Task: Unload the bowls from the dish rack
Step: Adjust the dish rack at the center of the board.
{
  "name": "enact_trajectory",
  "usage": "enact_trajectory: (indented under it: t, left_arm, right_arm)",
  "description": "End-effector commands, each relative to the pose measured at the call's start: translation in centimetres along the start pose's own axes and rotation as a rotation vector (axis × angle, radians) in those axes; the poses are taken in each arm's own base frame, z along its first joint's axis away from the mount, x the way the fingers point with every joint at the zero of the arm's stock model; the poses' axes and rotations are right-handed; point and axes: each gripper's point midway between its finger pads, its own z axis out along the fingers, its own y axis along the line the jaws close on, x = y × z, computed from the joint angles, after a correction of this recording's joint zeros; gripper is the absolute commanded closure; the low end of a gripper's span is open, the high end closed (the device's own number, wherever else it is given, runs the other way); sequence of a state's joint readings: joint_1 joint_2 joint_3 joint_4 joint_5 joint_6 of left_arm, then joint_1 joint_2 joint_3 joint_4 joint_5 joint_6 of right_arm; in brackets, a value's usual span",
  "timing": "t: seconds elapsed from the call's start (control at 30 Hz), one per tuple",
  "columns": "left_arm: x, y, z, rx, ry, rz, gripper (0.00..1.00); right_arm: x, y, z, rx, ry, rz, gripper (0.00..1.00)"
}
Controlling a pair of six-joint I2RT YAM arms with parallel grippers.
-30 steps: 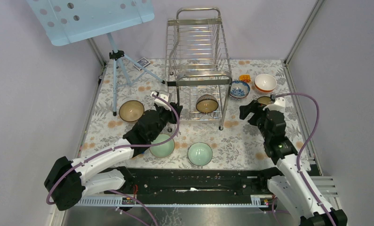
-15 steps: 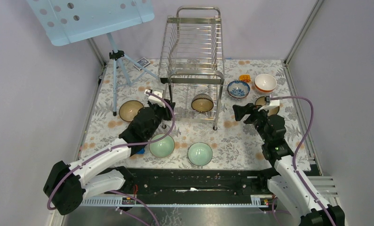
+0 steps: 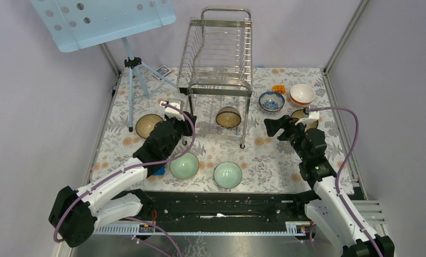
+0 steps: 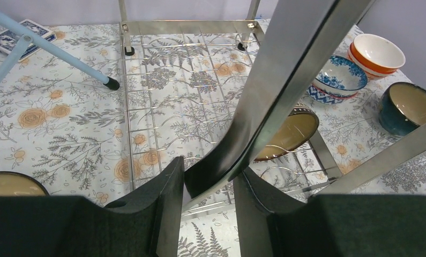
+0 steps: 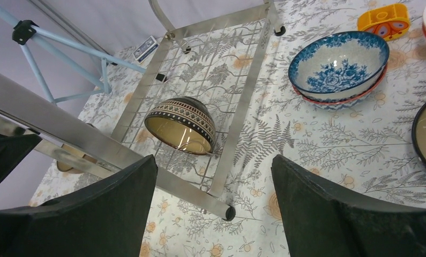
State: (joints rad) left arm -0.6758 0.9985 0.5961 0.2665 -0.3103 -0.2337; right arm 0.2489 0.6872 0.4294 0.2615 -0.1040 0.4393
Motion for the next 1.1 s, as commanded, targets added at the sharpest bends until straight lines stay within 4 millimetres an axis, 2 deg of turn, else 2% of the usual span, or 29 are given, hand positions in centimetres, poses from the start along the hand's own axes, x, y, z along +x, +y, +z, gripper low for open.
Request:
enact_trajectory:
  t: [0.0,0.17,0.3,0.47,0.63,0.87,1.07]
  left_arm:
    - [1.4,3.1,0.0,-0.127,0.067,-0.003,0.74]
    - [1.4,3.1,1.0,-0.117,0.074,0.002,0.77]
    - [1.7,2.0,2.2,-0.056,0.082,0.022,0.84]
    - [2.1,1.4,3.1,-0.029,0.104,0.035,0.86]
    - [2.4,1.4,2.7,-0.025,0.104,0.019,0.84]
    - [2.7,1.6,1.7,-0.027,0.11,0.003,0.83]
    - [3.1,1.9,1.1,-0.031,0.122,0.012,0.83]
  right_arm:
    - [-0.9,1.5,-0.2,-0.053,-0.015,0.034,0.14]
    - [-0.1,1.3,-0.9,-0.048,-0.009,0.08,0.15]
    - [0.4,2.1,-1.3,-0.086,0.009,0.128,0.15]
    - [-0.3,5.3,-2.4,-0.27,-0.011,0.082,0.16]
    - [-1.1,8.0,-2.7,-0.404,-0.054,0.01,0.16]
    - [-1.0,11.3,0.7,-0.424,-0.04,-0.161,0.16]
    - [-1.7,10.9,3.7,-0.383,-0.096,-0.265,0.17]
